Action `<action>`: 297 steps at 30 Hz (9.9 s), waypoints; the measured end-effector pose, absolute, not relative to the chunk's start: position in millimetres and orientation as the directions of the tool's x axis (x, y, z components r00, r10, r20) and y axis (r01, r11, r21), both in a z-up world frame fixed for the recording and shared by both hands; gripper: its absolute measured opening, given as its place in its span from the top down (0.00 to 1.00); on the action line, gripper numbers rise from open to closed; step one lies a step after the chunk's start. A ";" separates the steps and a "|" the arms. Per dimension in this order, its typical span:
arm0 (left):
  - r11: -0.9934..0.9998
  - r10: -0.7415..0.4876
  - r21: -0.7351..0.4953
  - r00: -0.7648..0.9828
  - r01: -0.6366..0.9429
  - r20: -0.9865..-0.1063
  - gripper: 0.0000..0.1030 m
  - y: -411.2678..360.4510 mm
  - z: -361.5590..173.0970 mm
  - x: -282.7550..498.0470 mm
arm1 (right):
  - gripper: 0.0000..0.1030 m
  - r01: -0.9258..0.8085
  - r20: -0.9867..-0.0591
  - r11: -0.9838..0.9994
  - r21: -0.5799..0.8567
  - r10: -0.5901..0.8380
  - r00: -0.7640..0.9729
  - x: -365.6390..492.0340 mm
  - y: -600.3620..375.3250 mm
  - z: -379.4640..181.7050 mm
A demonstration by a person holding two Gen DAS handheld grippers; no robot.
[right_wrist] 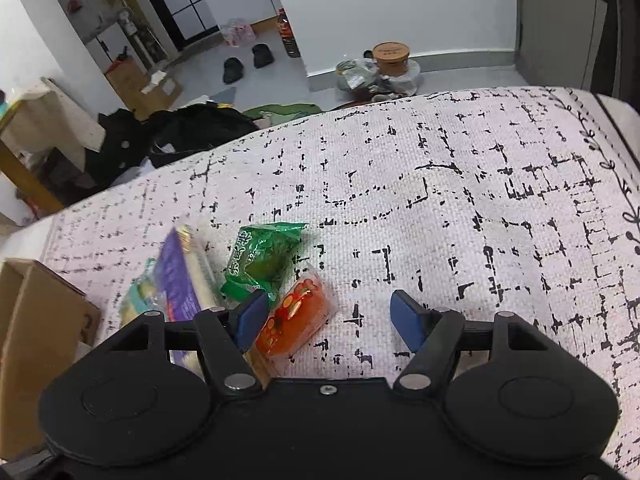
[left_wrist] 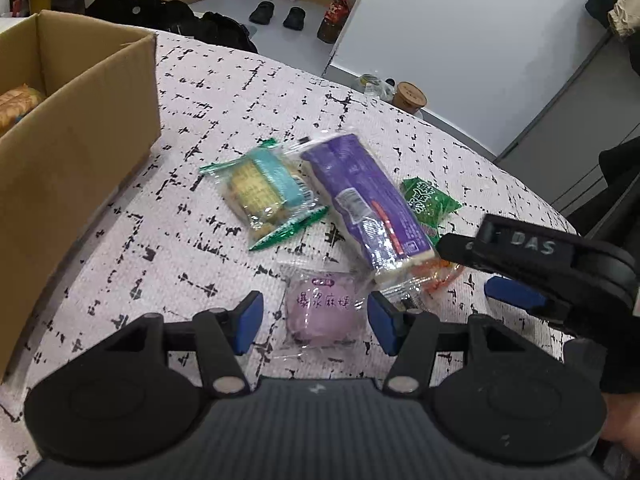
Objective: Organize snacks
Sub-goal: 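Grasp the pink round packet with the left tool while the right tool grasps the orange packet, then carry both packets over the box and open both tools to release them, then move both tools back over the remaining snacks, then grasp the teal cracker packet with the left tool while the right tool grasps the green packet, then carry both packets over the cardboard box and open both tools to drop them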
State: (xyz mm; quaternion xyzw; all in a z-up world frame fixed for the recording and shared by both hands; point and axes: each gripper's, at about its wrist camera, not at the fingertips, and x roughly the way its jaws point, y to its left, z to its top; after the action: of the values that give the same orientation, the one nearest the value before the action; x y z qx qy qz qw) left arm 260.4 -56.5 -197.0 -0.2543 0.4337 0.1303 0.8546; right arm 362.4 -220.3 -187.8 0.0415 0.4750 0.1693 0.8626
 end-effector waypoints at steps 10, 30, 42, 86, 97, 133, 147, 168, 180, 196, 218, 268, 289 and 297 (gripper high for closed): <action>0.847 0.028 -0.296 0.594 -0.441 -0.804 0.71 -50.6 -195.5 253.5 | 0.71 -0.225 -0.808 0.945 0.239 0.322 0.493 349.4 -231.6 -182.0; 0.834 0.051 -0.345 0.683 -0.430 -0.729 0.71 -23.7 -136.4 218.2 | 0.86 -0.189 -0.683 0.887 0.421 0.447 0.577 315.6 -254.5 -132.9; 0.829 0.091 -0.349 0.723 -0.436 -0.685 0.71 1.9 -95.6 195.7 | 0.87 -0.293 -0.595 0.838 0.461 0.536 0.598 300.4 -223.5 -95.9; 0.745 0.247 -0.282 0.643 -0.604 -0.725 0.70 142.6 -79.0 130.1 | 0.87 -0.555 -0.587 0.665 0.499 0.731 0.348 244.4 -61.0 -87.1; 0.712 0.267 -0.293 0.633 -0.638 -0.727 0.53 146.8 -76.2 116.0 | 0.86 -0.574 -0.601 0.650 0.499 0.736 0.312 236.8 -49.4 -89.4; 0.765 0.263 -0.264 0.658 -0.588 -0.705 0.00 84.6 -69.0 124.8 | 0.00 -0.593 -0.595 0.768 0.241 0.600 0.535 239.7 -124.1 -59.9; 0.824 0.209 -0.252 0.687 -0.507 -0.696 0.00 47.8 -67.1 146.4 | 0.00 -0.506 -0.634 0.834 0.219 0.516 0.577 253.2 -163.1 -66.1; 0.887 0.116 -0.231 0.676 -0.400 -0.727 0.00 8.5 -90.8 188.2 | 0.00 -0.479 -0.676 0.868 0.129 0.430 0.598 274.5 -203.3 -72.1; 0.897 0.068 -0.261 0.694 -0.357 -0.717 0.05 -3.0 -115.2 215.7 | 0.13 -0.477 -0.706 0.857 0.195 0.461 0.538 296.1 -219.2 -102.9; 0.883 0.076 -0.262 0.668 -0.391 -0.740 0.31 -5.7 -161.6 265.2 | 0.30 -0.447 -0.713 0.843 0.299 0.508 0.483 336.4 -215.3 -146.5; 0.835 0.217 -0.140 0.553 -0.532 -0.804 0.35 -8.6 -205.6 311.3 | 0.47 -0.457 -0.758 0.863 0.217 0.444 0.478 363.8 -186.7 -181.2; 0.836 0.140 -0.320 0.738 -0.445 -0.660 0.54 19.4 -95.3 204.1 | 0.99 -0.516 -0.544 0.776 0.363 0.626 0.558 296.2 -196.7 -93.9; 0.748 0.279 -0.264 0.650 -0.609 -0.706 0.54 97.7 -77.6 137.8 | 0.99 -0.750 -0.457 0.568 0.339 0.796 0.397 252.9 -117.4 -57.7; 0.741 0.260 -0.246 0.605 -0.625 -0.753 0.53 108.5 -84.9 128.7 | 0.99 -0.787 -0.467 0.512 0.345 0.821 0.330 234.2 -99.2 -60.6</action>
State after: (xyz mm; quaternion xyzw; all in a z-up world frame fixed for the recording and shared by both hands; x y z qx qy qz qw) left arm 128.7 108.5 -84.9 -0.2516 0.3624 0.2574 0.8597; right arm 234.2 -99.2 -60.6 0.0281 0.3033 0.4930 0.8150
